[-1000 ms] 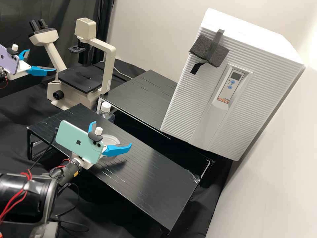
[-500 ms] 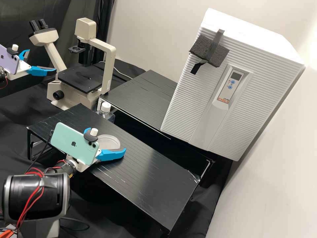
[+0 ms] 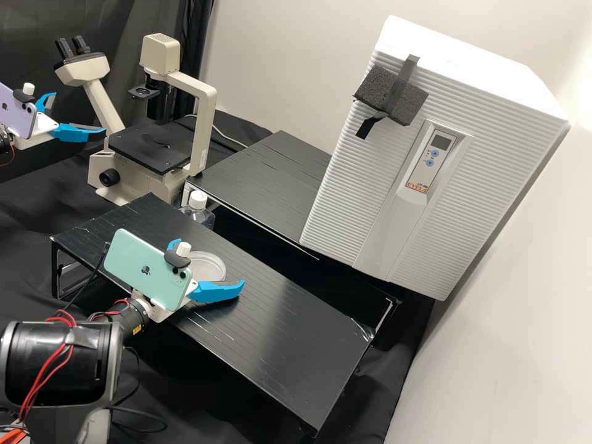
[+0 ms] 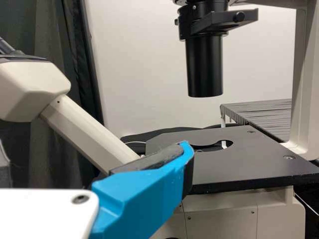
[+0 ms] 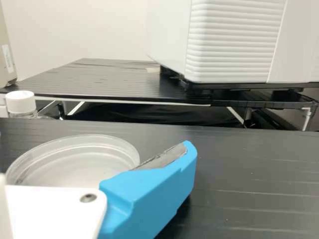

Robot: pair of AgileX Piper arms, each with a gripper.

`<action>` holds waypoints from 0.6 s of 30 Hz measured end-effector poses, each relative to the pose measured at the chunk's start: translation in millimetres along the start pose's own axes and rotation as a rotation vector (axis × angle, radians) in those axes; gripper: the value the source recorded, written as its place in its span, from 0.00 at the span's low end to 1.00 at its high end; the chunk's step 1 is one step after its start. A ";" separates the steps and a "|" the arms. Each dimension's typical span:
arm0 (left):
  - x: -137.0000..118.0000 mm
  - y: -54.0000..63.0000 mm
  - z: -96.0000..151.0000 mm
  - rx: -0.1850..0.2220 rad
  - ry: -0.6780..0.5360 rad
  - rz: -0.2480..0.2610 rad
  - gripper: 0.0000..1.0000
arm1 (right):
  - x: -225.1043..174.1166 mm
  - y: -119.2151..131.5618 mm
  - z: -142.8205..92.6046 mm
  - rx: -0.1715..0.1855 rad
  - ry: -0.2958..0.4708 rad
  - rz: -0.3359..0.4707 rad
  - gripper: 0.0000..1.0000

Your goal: Open the petri dish lid.

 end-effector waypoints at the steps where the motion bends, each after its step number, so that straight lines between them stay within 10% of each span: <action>1: 0.0 0.0 0.0 0.000 0.000 0.000 1.00 | 0.1 -0.4 -0.3 0.006 0.003 -0.003 1.00; 12: 0.0 0.0 0.0 0.000 0.000 0.000 1.00 | 3.2 -6.9 1.4 0.001 -0.001 -0.028 1.00; 13: 0.0 0.0 0.0 0.000 0.000 0.000 1.00 | 3.4 -7.1 1.3 0.001 0.001 -0.026 0.00; 18: 0.0 0.0 0.0 0.000 0.000 0.000 1.00 | 4.6 -5.9 1.8 0.003 0.005 -0.019 0.00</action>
